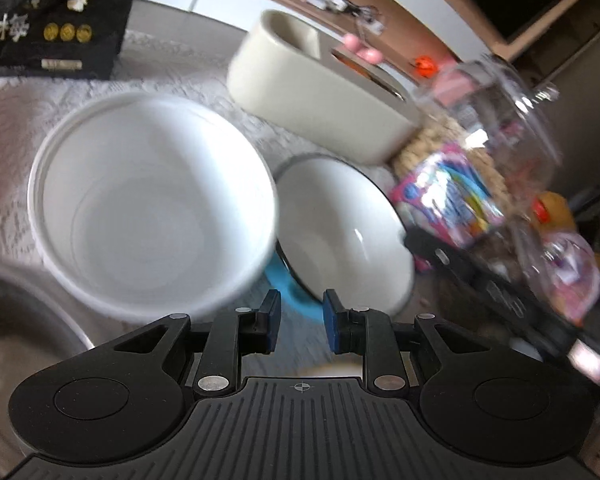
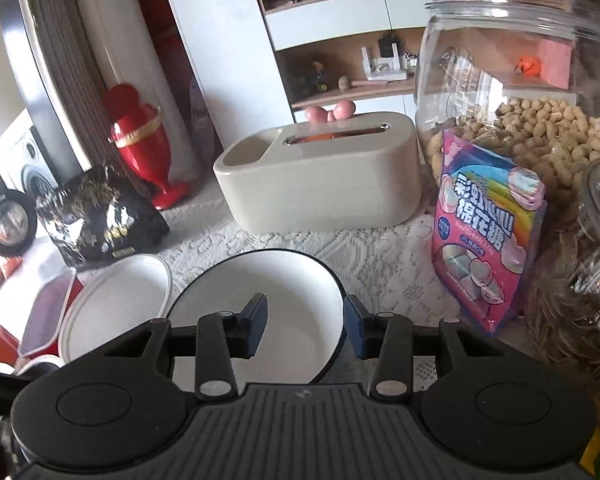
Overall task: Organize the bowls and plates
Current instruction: 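Grasp the rim of the blue bowl with the left gripper, then lift the blue bowl with the left gripper and carry it toward the yellow-rimmed bowl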
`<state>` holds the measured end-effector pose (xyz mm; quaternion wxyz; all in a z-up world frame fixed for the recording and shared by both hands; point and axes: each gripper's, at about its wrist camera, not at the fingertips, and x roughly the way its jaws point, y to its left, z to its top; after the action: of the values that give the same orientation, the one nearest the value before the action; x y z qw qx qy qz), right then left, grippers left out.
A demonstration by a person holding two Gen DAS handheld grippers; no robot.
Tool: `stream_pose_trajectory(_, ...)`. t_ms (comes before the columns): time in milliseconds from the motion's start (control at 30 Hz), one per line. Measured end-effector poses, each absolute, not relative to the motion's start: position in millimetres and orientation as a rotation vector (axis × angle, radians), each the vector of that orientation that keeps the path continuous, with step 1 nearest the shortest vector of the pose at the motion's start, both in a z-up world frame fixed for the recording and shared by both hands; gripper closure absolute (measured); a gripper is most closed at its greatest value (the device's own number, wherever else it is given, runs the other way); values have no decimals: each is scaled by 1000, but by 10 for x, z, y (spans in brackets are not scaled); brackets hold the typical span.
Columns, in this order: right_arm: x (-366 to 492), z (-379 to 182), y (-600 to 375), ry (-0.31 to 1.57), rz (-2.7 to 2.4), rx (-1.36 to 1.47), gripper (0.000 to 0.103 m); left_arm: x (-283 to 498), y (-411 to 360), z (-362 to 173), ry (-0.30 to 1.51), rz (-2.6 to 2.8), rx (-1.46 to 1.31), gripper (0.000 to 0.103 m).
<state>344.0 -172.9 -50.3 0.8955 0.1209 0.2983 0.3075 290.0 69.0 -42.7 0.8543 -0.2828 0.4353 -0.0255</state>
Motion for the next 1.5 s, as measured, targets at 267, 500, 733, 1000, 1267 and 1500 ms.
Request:
stream_pose_trajectory(267,3694,-739,-1761,730,612,291,60,3288,560,-411,881,38,-420,71)
stream_pose_trajectory(500,3919,-960,-1629,869,656,333,60,3436,461,-478,909,52,-326,70)
stream_pose_trajectory(733,4004,-1103,-1527,933,720,369,60,3516,390,-493,909,52,-263,69)
stream_pose_trajectory(1000,3845,-1023,-1461,900,728,279,65,3482,327,-490,941,28,-282,65)
stream_pose_trajectory(1267,3764,-1012,-1765,903,669,277,65,3480,192,-493,970,-75,-276,67)
stream_pose_trajectory(1500,3785,-1001,-1836,870,658,299,62,3673,119,-635,1039,-85,-260,65)
